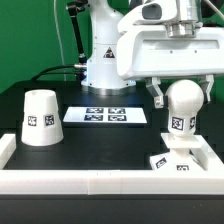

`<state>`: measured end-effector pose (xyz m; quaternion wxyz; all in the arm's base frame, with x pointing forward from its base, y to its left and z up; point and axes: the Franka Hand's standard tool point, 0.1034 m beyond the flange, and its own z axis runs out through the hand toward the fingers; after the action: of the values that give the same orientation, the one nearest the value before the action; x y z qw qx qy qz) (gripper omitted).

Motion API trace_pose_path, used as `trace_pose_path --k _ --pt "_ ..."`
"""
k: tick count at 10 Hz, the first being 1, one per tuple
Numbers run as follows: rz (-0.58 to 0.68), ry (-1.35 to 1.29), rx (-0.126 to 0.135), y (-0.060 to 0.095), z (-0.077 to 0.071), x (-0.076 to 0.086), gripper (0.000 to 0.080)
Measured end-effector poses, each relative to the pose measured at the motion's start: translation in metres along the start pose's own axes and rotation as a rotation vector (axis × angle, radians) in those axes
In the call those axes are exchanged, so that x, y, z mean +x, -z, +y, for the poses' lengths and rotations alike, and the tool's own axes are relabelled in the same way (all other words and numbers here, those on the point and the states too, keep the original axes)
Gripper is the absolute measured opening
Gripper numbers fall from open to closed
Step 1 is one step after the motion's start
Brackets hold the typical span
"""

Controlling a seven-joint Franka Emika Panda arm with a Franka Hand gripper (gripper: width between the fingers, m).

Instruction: Assemble lamp

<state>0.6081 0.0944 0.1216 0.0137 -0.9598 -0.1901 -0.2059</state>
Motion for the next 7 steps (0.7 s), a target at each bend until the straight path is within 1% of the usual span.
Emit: trace_pose_path --k 1,5,6,7 --pt "0.000 0.000 0.000 -0.0001 0.0000 -0.0001 0.0683" --pt "-0.001 0.000 0.000 -0.0003 0.0002 -0.0004 0.0698" --pt "-0.002 -0.002 0.000 0.0015 0.0010 -0.0005 0.0698" --pt "-0.003 0.000 0.001 0.0072 0.0004 0.0008 0.0698"
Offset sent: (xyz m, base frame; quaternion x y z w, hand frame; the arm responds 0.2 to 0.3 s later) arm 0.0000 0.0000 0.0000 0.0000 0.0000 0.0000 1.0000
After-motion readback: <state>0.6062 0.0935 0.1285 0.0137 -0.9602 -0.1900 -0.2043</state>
